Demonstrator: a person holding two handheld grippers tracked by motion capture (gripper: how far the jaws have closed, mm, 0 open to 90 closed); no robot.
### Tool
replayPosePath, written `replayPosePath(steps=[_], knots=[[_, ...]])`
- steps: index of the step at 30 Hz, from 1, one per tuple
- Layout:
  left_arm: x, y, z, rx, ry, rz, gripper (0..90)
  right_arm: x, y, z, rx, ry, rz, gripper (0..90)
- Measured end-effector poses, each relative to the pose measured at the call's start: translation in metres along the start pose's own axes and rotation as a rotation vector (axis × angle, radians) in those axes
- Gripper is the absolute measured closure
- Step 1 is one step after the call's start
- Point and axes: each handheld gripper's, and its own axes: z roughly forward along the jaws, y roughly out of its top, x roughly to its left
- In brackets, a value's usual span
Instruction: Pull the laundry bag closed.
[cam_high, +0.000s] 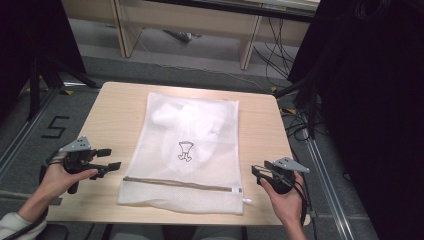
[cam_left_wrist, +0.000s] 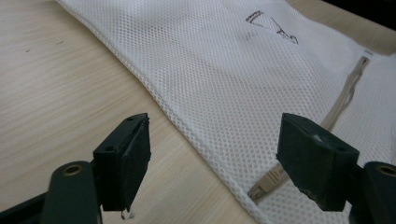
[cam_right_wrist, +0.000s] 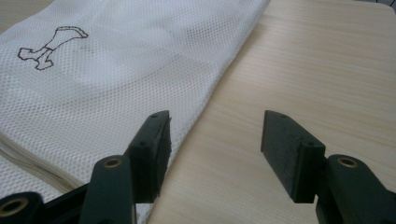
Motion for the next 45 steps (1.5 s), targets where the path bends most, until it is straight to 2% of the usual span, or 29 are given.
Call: replayPosePath(steps=[2,3,4,5,6,7,9,12,13,14,16,21,23,24,26,27,28,29,30,31,33,34,35,39,41,42,43,44,45], knots=[[0.001,0.003,-0.001,0.048,-0.032,0.049,24.6,-0.001,0.0,0.002,-0.026,-0.002,-0.027,43.3],[0.002,0.004,-0.002,0.071,-0.043,0.071,24.7,-0.003,0.001,0.002,-0.02,-0.001,-0.055,43.3],[0.002,0.004,-0.002,0.071,-0.043,0.071,25.0,-0.003,0.001,0.002,-0.02,-0.001,-0.055,43.3],[0.002,0.004,-0.003,0.133,-0.079,0.126,25.9,-0.001,0.001,0.001,-0.025,-0.003,-0.039,43.3],[0.002,0.005,-0.003,0.16,-0.094,0.14,26.0,-0.001,0.001,0.001,-0.025,-0.002,-0.042,43.3],[0.001,0.005,-0.004,0.193,-0.115,0.163,26.4,0.001,0.001,0.001,-0.012,0.0,-0.021,43.3],[-0.001,0.007,-0.004,0.275,-0.167,0.242,28.8,0.002,0.002,0.0,-0.01,0.001,-0.022,43.3],[-0.007,0.009,0.001,0.352,-0.213,0.344,31.7,0.001,0.002,0.001,-0.012,0.002,-0.028,43.3],[-0.008,0.01,0.003,0.373,-0.229,0.388,32.1,0.002,0.002,0.001,-0.012,0.002,-0.025,43.3],[-0.008,0.012,0.006,0.396,-0.254,0.425,34.1,-0.001,0.003,0.002,-0.022,0.008,-0.05,43.3],[-0.01,0.013,0.012,0.432,-0.275,0.467,35.1,0.002,0.003,0.002,-0.011,-0.004,-0.025,43.3],[-0.012,0.016,0.026,0.467,-0.315,0.505,38.6,0.003,0.002,0.003,-0.012,0.002,-0.024,43.3],[-0.012,0.018,0.03,0.507,-0.324,0.542,40.8,0.003,0.002,0.003,-0.006,0.001,-0.029,43.4],[-0.011,0.02,0.034,0.541,-0.325,0.561,41.5,0.002,0.002,0.003,-0.006,0.002,-0.031,43.4],[-0.012,0.023,0.038,0.577,-0.33,0.585,42.8,0.002,0.003,0.003,-0.007,0.004,-0.033,43.5],[-0.012,0.025,0.041,0.595,-0.336,0.599,43.2,0.0,0.003,0.005,-0.018,0.006,-0.062,43.5],[-0.013,0.029,0.045,0.611,-0.335,0.618,43.2,-0.001,0.003,0.005,-0.019,0.006,-0.067,43.5],[-0.014,0.03,0.049,0.621,-0.335,0.623,43.2,-0.001,0.003,0.006,-0.021,0.002,-0.072,43.5],[-0.014,0.033,0.051,0.635,-0.335,0.647,43.4,0.001,0.003,0.005,-0.011,0.003,-0.04,43.5],[-0.015,0.035,0.055,0.642,-0.337,0.66,43.5,0.0,0.003,0.006,-0.018,0.002,-0.063,43.5],[-0.016,0.036,0.06,0.657,-0.346,0.674,43.9,0.0,0.003,0.006,-0.015,0.004,-0.061,43.6],[-0.018,0.036,0.063,0.657,-0.352,0.666,44.1,-0.001,0.003,0.006,-0.014,0.011,-0.059,43.5],[-0.019,0.036,0.066,0.658,-0.363,0.668,44.2,0.001,0.002,0.006,-0.001,0.014,-0.031,43.5],[-0.02,0.034,0.07,0.676,-0.381,0.68,44.6,0.001,0.002,0.006,0.001,0.022,-0.019,43.6],[-0.019,0.032,0.068,0.671,-0.385,0.662,44.7,0.001,0.002,0.006,0.003,0.021,-0.028,43.7],[-0.018,0.031,0.067,0.675,-0.388,0.659,44.4,-0.002,0.003,0.007,-0.009,0.02,-0.06,43.7],[-0.017,0.03,0.067,0.678,-0.383,0.654,44.2,0.001,0.002,0.007,0.006,0.023,-0.025,43.8],[-0.015,0.028,0.068,0.68,-0.385,0.65,44.2,-0.001,0.003,0.008,0.0,0.03,-0.052,43.8],[-0.014,0.027,0.067,0.666,-0.389,0.641,44.6,-0.001,0.002,0.009,-0.008,0.04,-0.053,43.8]])
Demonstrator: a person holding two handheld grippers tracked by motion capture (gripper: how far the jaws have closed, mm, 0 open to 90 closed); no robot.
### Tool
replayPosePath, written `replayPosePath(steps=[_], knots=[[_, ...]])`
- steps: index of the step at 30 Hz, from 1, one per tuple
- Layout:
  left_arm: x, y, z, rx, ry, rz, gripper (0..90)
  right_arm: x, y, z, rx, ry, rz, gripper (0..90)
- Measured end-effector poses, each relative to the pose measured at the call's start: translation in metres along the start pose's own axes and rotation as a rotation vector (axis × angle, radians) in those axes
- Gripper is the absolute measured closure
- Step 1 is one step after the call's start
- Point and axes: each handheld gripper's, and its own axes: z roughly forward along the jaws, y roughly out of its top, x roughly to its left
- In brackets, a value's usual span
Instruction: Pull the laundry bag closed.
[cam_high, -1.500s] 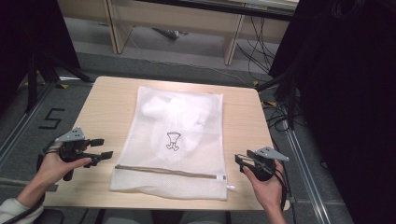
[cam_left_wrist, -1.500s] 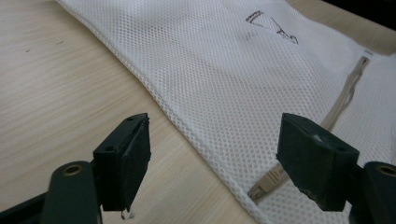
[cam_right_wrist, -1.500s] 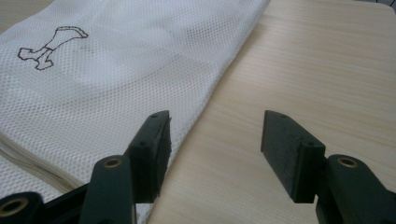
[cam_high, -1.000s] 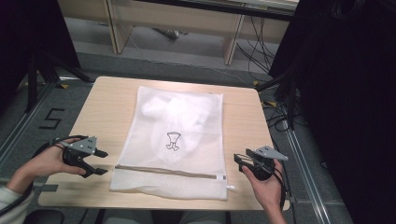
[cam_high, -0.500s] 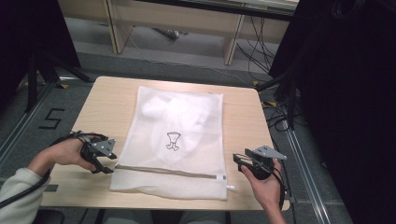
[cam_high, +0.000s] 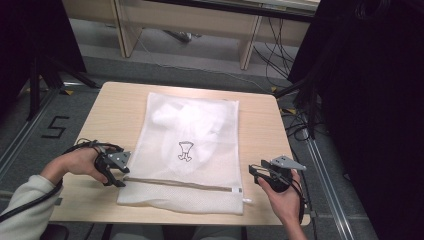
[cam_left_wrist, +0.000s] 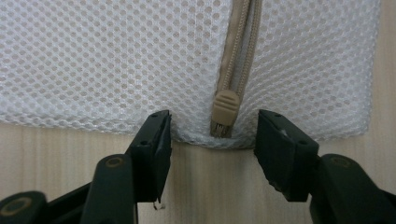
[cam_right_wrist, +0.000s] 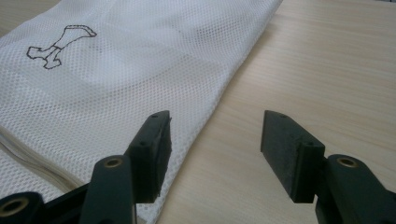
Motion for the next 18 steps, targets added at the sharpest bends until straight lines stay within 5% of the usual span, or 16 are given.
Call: replayPosePath(steps=[6,13,18], knots=[[0.0004,-0.0074,-0.0001,-0.076,0.0,-0.003,55.9,0.0009,0.0007,-0.0008,0.005,-0.008,0.002,43.9],[-0.0001,-0.0053,0.0013,-0.096,0.009,-0.006,68.6,-0.0002,0.001,0.0,-0.005,-0.02,-0.03,44.0],[0.0024,-0.0095,0.0021,-0.14,0.004,-0.056,78.2,-0.0001,0.0012,-0.0003,-0.004,-0.017,-0.03,44.4]])
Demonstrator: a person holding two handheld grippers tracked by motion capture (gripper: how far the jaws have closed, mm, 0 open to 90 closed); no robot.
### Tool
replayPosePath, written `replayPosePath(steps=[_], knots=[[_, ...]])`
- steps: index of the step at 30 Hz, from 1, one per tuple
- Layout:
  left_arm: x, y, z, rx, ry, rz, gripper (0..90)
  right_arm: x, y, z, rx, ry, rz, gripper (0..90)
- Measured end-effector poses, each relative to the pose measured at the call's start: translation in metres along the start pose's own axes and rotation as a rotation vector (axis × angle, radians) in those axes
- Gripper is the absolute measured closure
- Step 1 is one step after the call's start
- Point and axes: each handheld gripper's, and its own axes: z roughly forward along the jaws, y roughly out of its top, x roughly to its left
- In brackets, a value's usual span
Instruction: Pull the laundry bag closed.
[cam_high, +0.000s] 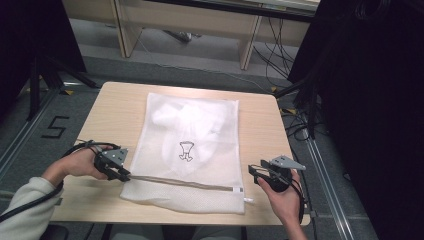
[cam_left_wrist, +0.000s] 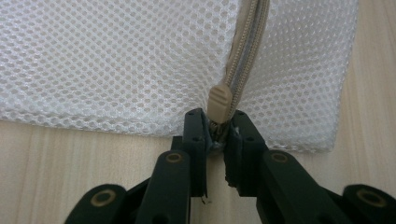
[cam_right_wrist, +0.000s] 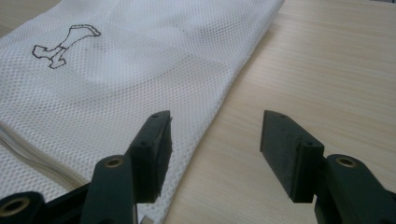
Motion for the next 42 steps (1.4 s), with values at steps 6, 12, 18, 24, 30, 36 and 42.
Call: replayPosePath(steps=[6,12,18,24,30,36,42], knots=[[-0.004,0.002,-0.007,-0.004,0.027,-0.009,78.7,0.003,0.001,-0.001,0.01,0.022,0.02,44.8],[-0.01,0.007,-0.026,-0.072,0.068,-0.015,78.5,0.016,0.01,0.0,-0.014,0.063,0.029,46.5],[-0.013,0.01,-0.031,-0.085,0.083,-0.024,79.0,0.044,0.03,0.012,-0.043,0.197,0.001,49.5],[-0.013,0.012,-0.036,-0.098,0.089,-0.027,79.8,0.086,0.053,0.039,-0.033,0.343,-0.046,50.8],[-0.014,0.014,-0.037,-0.1,0.095,-0.035,80.1,0.124,0.071,0.065,-0.009,0.436,-0.089,50.9],[-0.015,0.016,-0.04,-0.104,0.102,-0.03,81.0,0.159,0.086,0.088,0.026,0.511,-0.124,51.7],[-0.014,0.017,-0.041,-0.107,0.106,-0.018,81.4,0.181,0.094,0.103,0.034,0.558,-0.144,52.9]])
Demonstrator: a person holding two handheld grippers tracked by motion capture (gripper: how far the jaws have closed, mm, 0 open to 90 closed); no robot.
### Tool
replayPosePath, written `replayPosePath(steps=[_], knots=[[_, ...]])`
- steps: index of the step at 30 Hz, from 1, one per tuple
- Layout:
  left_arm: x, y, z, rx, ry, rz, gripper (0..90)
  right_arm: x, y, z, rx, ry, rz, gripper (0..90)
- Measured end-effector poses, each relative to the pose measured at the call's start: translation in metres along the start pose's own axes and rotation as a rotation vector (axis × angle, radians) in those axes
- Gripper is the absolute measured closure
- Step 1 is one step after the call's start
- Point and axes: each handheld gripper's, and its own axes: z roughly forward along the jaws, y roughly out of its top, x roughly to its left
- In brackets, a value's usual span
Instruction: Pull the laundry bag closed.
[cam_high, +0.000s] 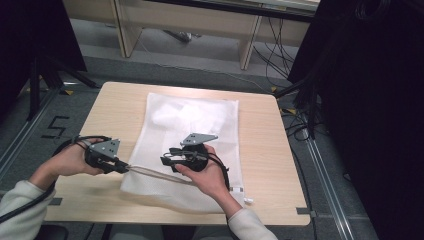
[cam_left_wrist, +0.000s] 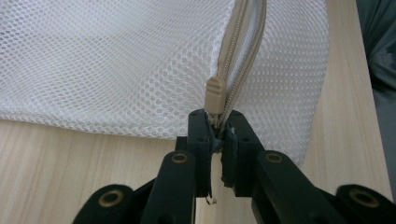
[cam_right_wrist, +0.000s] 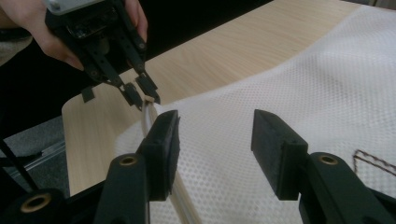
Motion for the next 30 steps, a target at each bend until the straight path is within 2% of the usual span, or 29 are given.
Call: replayPosePath(steps=[5,6,7,10,13,14,16,19,23,24,25,26,27,29,30], knots=[[0.0,0.001,-0.001,-0.002,-0.002,-0.012,81.4,0.008,0.005,0.013,0.013,0.038,-0.006,55.6],[0.0,0.001,-0.001,-0.003,-0.001,-0.013,81.4,0.007,0.005,0.017,-0.014,0.041,-0.039,56.2],[-0.001,0.001,-0.001,-0.007,0.003,-0.017,81.4,0.01,0.006,0.017,0.016,0.047,-0.01,56.7],[-0.001,0.002,-0.001,-0.006,0.001,-0.022,81.4,0.012,0.008,0.022,0.014,0.061,-0.029,61.7],[-0.001,0.003,-0.002,-0.003,0.002,-0.021,81.4,0.018,0.009,0.028,0.025,0.077,-0.013,65.7],[0.0,0.003,-0.002,-0.004,0.003,-0.021,81.4,0.019,0.009,0.031,0.031,0.085,-0.028,67.0],[0.0,0.003,-0.002,-0.006,0.004,-0.013,81.4,0.023,0.01,0.035,0.041,0.095,-0.022,68.1],[0.0,0.004,-0.003,-0.008,0.004,-0.021,81.4,0.026,0.013,0.045,0.044,0.108,-0.045,68.6],[-0.001,0.004,-0.003,-0.011,0.005,-0.025,81.3,0.029,0.014,0.056,0.046,0.117,-0.032,69.0],[-0.001,0.004,-0.003,-0.012,0.007,-0.026,81.3,0.029,0.015,0.057,0.06,0.119,-0.042,69.1],[-0.001,0.004,-0.004,-0.013,0.01,-0.026,81.3,0.03,0.015,0.06,0.045,0.117,-0.047,69.1],[-0.001,0.004,-0.004,-0.014,0.01,-0.027,81.3,0.031,0.015,0.061,0.064,0.121,-0.03,69.3],[-0.001,0.005,-0.004,-0.014,0.01,-0.025,81.3,0.032,0.015,0.063,0.06,0.121,-0.02,69.3],[-0.001,0.005,-0.004,-0.012,0.012,-0.022,81.4,0.033,0.016,0.069,0.069,0.123,-0.024,69.7],[0.0,0.006,-0.004,-0.011,0.012,-0.007,81.4,0.034,0.017,0.07,0.082,0.117,-0.007,69.8]])
